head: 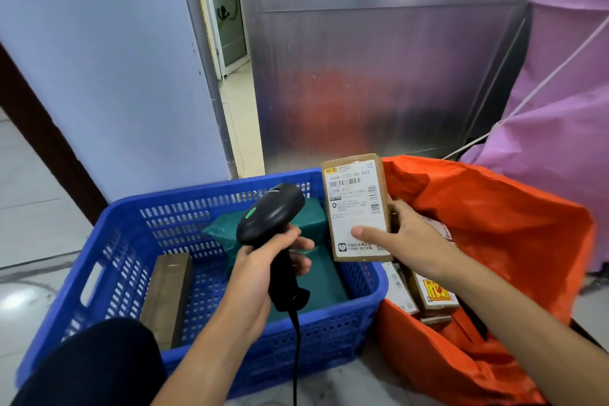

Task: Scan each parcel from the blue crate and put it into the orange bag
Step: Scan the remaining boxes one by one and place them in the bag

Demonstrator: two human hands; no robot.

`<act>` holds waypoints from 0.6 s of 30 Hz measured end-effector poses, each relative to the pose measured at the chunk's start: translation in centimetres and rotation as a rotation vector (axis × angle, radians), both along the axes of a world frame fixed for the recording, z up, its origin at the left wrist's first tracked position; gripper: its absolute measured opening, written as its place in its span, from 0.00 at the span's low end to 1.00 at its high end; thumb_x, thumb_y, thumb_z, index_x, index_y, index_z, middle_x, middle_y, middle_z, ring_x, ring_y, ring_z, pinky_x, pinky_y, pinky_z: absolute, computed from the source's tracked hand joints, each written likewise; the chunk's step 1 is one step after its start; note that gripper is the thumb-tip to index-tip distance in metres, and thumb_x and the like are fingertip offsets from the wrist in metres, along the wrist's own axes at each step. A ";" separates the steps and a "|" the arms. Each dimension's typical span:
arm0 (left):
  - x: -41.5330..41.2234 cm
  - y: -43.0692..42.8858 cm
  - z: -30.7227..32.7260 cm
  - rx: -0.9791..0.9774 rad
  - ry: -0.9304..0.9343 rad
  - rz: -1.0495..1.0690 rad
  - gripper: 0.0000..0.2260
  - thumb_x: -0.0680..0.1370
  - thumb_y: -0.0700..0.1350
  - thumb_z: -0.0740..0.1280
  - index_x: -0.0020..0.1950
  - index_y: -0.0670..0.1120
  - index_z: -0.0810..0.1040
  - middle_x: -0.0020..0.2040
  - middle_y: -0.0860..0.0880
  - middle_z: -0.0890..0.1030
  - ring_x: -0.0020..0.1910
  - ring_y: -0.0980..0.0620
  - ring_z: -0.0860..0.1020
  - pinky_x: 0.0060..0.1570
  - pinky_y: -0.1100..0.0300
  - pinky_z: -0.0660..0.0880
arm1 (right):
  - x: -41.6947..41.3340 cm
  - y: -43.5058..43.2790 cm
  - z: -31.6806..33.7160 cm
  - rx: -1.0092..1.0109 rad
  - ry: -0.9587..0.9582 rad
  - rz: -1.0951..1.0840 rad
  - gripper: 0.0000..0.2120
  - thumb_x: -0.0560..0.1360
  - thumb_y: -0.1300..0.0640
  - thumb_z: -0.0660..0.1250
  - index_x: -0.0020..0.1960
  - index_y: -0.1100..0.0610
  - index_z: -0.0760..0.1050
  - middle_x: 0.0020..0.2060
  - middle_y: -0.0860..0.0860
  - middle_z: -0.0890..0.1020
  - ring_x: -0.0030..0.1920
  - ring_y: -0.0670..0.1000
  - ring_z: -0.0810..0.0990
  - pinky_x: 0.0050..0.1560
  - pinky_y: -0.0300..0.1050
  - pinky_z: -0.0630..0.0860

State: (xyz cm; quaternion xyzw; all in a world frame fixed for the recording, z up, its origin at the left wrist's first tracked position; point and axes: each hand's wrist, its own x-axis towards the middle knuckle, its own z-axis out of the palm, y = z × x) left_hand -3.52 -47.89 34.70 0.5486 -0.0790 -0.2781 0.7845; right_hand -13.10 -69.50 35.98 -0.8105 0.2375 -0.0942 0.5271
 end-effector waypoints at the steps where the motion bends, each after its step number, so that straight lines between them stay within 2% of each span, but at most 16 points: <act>1: 0.0 0.1 0.0 0.001 -0.006 0.003 0.14 0.70 0.46 0.74 0.51 0.40 0.81 0.42 0.39 0.83 0.34 0.45 0.77 0.44 0.48 0.75 | 0.1 -0.2 0.0 -0.020 0.004 -0.034 0.21 0.73 0.48 0.78 0.60 0.43 0.70 0.52 0.37 0.83 0.49 0.36 0.83 0.44 0.32 0.78; 4: 0.2 0.3 -0.5 0.014 -0.020 -0.015 0.09 0.70 0.44 0.77 0.45 0.42 0.81 0.35 0.42 0.76 0.29 0.48 0.71 0.38 0.51 0.70 | 0.3 -0.7 -0.2 -0.086 0.005 -0.118 0.25 0.74 0.48 0.78 0.64 0.49 0.68 0.55 0.40 0.82 0.49 0.35 0.81 0.37 0.27 0.75; 7: 0.4 0.3 -0.9 0.019 -0.030 -0.054 0.07 0.68 0.41 0.80 0.41 0.44 0.83 0.32 0.43 0.74 0.26 0.48 0.69 0.32 0.54 0.70 | 0.3 -1.2 -0.6 -0.134 0.018 -0.164 0.27 0.74 0.46 0.77 0.66 0.50 0.68 0.58 0.42 0.81 0.51 0.35 0.79 0.37 0.29 0.74; 12: 0.4 0.6 -0.7 -0.001 -0.042 -0.060 0.04 0.69 0.44 0.75 0.37 0.45 0.83 0.31 0.43 0.73 0.26 0.48 0.67 0.30 0.55 0.69 | 0.5 -1.5 -0.7 -0.218 0.048 -0.176 0.27 0.74 0.42 0.76 0.64 0.49 0.67 0.59 0.42 0.80 0.49 0.36 0.77 0.34 0.25 0.72; 15: 0.4 0.7 -0.9 -0.001 -0.051 -0.071 0.08 0.68 0.41 0.79 0.39 0.43 0.81 0.32 0.43 0.72 0.26 0.48 0.67 0.30 0.54 0.69 | 0.6 -1.4 -1.0 -0.230 0.046 -0.166 0.28 0.73 0.41 0.77 0.64 0.49 0.68 0.59 0.42 0.80 0.52 0.39 0.79 0.36 0.29 0.73; 18: 0.3 0.6 -0.8 -0.018 -0.061 -0.061 0.08 0.69 0.43 0.76 0.41 0.43 0.78 0.32 0.45 0.71 0.26 0.49 0.67 0.29 0.55 0.70 | 0.6 -1.5 -1.2 -0.204 0.029 -0.162 0.28 0.72 0.41 0.78 0.63 0.49 0.68 0.59 0.43 0.81 0.54 0.41 0.81 0.42 0.33 0.74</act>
